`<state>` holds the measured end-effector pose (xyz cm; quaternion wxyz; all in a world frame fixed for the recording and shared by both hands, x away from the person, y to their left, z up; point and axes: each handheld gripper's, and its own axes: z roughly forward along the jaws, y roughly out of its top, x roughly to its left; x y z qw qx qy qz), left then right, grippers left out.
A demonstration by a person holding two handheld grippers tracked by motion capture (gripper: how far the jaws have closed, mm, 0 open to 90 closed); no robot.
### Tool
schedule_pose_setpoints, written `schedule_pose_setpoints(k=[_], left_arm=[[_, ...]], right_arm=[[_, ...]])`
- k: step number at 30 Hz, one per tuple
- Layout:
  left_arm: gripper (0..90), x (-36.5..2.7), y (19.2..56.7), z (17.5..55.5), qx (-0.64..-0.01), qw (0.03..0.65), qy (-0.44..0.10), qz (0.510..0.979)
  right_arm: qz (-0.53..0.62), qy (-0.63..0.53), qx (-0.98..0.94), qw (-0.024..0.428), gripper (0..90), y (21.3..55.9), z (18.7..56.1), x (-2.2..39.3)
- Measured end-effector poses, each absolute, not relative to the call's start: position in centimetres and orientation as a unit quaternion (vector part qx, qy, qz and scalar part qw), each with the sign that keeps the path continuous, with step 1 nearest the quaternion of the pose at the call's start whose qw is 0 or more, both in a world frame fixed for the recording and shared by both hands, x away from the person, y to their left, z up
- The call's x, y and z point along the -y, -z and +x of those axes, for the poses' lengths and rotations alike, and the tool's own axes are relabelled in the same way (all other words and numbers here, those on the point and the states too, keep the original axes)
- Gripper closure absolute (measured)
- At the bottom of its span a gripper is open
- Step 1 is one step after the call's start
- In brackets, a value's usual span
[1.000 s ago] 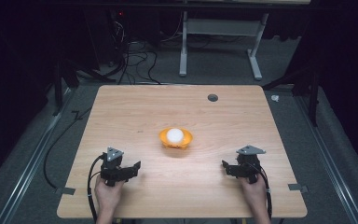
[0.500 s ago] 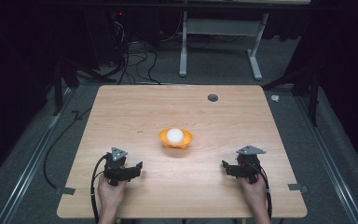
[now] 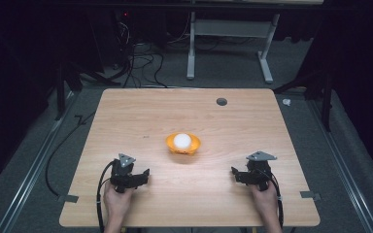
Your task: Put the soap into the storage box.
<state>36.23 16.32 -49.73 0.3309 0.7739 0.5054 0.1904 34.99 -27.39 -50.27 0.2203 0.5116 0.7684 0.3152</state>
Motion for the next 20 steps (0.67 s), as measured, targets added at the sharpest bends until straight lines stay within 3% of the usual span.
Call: schedule_pose_setpoints(k=[20], left_arm=[[15.8,-15.96,50.75,36.14,-0.503,0.336,-0.209,0.768]], right_arm=[[0.512,-0.315,-0.768,0.22,19.5,50.27,34.97,27.37]])
